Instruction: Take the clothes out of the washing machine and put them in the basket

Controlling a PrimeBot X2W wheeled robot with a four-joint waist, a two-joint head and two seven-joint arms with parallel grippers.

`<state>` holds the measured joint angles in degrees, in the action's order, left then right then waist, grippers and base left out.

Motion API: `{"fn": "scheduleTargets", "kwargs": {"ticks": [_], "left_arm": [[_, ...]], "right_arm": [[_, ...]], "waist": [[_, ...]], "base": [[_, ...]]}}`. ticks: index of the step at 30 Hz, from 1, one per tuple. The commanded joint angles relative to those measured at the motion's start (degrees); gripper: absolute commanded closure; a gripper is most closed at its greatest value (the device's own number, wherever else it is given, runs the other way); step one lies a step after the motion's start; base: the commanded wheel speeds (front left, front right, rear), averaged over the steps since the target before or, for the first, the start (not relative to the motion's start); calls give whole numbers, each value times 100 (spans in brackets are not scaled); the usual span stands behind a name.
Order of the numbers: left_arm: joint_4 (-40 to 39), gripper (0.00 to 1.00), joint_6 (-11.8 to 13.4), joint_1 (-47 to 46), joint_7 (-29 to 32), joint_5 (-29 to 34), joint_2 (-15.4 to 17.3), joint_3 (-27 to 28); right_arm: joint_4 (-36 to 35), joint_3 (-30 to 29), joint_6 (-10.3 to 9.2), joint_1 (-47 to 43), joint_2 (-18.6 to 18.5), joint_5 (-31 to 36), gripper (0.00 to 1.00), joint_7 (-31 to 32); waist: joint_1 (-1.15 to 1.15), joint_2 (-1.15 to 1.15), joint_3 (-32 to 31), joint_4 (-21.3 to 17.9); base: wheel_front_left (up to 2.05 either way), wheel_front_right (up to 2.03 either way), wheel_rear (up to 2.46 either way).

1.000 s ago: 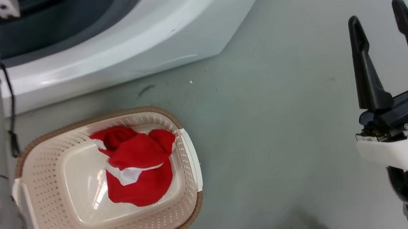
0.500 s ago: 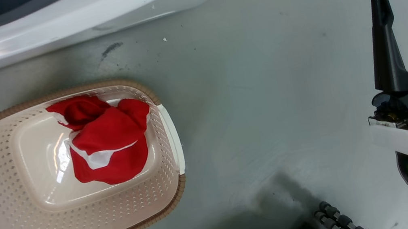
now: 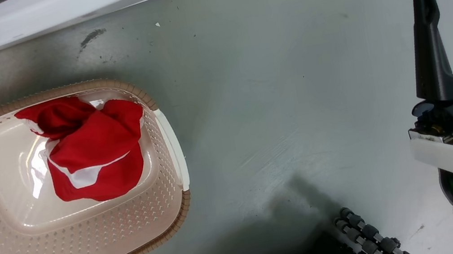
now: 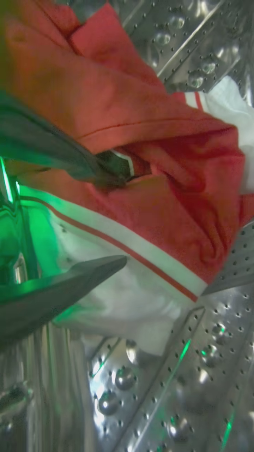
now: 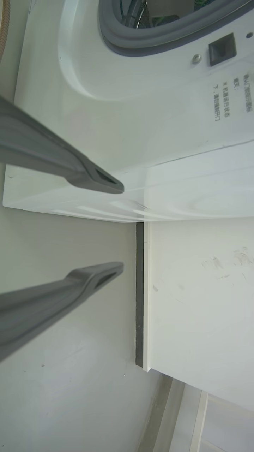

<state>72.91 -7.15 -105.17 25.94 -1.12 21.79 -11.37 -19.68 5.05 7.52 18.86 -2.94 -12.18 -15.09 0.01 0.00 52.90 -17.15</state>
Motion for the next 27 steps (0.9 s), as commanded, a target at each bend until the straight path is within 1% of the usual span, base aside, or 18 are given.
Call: {"fn": "scheduleTargets", "kwargs": {"ticks": [1,9,12,13,14,21,27], "left_arm": [[27,0,-16,-55,9,11,39,-38],[83,0,51,41,-89,-4,126,-132],[88,0,103,44,-229,0,180,-172],[89,30,108,42,-277,-8,185,-182],[90,100,116,37,-328,-15,192,-191],[45,100,86,-12,-716,-79,206,-240],[52,100,56,131,-1092,-180,202,-261]], "right_arm": [[-43,-5,-5,105,12,-59,0,-11],[-53,8,-5,106,12,-86,0,-11],[-35,-1,-6,132,12,-102,0,-11],[-31,4,-5,135,12,-105,0,-11],[-26,10,-5,136,12,-105,0,-11],[5,2,-5,132,12,-54,0,-11],[62,47,-5,90,12,7,0,-11]], "waist": [[-1,0,55,-22],[-1,0,182,-61],[-1,0,199,-64],[-1,0,198,-65],[-1,0,196,-64],[-1,0,127,-28],[-1,0,-102,27]], "base": [[0,0,0],[0,0,0],[0,0,0],[0,0,0],[0,0,0],[0,0,0],[0,0,0]]}}
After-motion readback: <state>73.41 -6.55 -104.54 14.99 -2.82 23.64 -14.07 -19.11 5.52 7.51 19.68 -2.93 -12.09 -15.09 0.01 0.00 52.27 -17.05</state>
